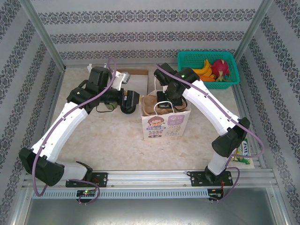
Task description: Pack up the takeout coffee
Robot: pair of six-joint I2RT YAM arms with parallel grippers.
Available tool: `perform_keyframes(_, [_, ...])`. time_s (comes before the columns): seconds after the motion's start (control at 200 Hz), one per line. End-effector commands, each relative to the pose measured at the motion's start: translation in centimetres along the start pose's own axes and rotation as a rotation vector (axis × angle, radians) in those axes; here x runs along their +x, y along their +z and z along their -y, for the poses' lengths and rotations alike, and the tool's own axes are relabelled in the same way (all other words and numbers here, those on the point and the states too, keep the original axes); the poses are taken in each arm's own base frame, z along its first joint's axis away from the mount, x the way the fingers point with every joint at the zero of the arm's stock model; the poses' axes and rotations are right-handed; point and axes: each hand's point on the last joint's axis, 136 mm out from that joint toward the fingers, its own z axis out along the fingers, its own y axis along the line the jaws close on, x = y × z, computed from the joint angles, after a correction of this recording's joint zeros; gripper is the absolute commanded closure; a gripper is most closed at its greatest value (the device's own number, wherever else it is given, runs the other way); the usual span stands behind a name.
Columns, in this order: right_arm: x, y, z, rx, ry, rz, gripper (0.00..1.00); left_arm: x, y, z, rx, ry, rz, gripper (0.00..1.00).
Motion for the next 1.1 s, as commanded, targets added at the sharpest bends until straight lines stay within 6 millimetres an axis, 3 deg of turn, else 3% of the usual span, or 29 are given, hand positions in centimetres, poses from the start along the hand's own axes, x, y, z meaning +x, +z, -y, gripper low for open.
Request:
perform_keyframes(0.0, [-0.1, -0.1, 0.0, 0.015, -0.037, 0.039, 1.00, -2.6, 1.1, 0.8, 0.040, 0.153, 0.050, 0.25])
perform_keyframes(0.175, [0.0, 0.1, -0.3, 0.000, -0.060, 0.037, 1.00, -4.6, 3.8, 1.3, 0.100, 0.265, 0.054, 0.23])
perform_keyframes(0.42, [0.1, 0.4, -0.4, -0.017, -0.078, 0.039, 1.00, -7.5, 6.5, 2.3, 0.183, 0.310, 0.063, 0.27])
perform_keyframes(0.485, [0.1, 0.4, -0.5, -0.023, -0.083, 0.039, 1.00, -8.3, 7.2, 2.0, 0.184, 0.302, 0.068, 0.35])
perform_keyframes(0.62, [0.4, -0.1, -0.3, -0.021, -0.091, 0.050, 1.00, -9.3, 8.8, 0.9, 0.151, 0.257, 0.058, 0.66])
perform_keyframes(0.834, [1.4, -0.4, 0.1, -0.043, -0.144, 0.092, 1.00, -10.5, 8.9, -0.5, 0.066, 0.180, 0.098, 1.00])
perform_keyframes(1.094, [3.2, 2.0, 0.2, -0.044, -0.127, -0.052, 1.00, -11.4, 8.3, -0.1, 0.071, 0.143, 0.174, 1.00])
